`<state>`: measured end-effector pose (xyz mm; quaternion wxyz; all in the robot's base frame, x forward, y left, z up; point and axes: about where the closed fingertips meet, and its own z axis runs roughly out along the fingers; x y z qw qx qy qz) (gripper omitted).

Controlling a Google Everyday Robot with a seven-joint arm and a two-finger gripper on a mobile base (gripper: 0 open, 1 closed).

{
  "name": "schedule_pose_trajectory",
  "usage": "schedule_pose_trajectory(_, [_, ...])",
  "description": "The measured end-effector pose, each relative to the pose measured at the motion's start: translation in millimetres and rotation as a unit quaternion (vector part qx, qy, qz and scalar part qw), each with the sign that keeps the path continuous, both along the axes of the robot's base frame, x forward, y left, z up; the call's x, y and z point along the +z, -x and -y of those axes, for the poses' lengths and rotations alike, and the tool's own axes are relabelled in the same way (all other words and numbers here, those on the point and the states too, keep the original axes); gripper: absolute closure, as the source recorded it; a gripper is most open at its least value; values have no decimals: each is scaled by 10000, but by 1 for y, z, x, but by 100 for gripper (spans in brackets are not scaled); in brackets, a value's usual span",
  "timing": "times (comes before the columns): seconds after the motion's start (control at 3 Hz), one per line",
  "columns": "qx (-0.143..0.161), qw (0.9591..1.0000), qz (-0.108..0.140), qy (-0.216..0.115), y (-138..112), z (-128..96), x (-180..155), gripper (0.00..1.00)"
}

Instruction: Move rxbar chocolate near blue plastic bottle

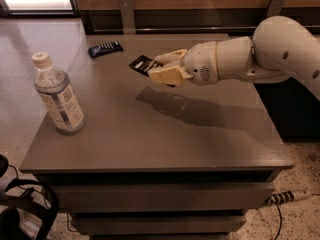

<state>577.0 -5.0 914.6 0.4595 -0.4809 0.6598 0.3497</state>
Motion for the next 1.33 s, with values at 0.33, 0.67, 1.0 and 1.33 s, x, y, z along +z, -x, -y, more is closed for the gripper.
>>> schedule_pose_trajectory(0.33, [-103, 9999, -50, -54, 18, -21, -9, 100])
schedule_pose_trajectory(0.67, [-194, 9994, -124, 256, 48, -41, -20, 100])
schedule_pose_trajectory(1.0, [-75, 9989, -124, 439, 66, -52, -28, 100])
schedule_pose_trajectory(1.33, [175, 9991, -30, 391, 73, -65, -31, 95])
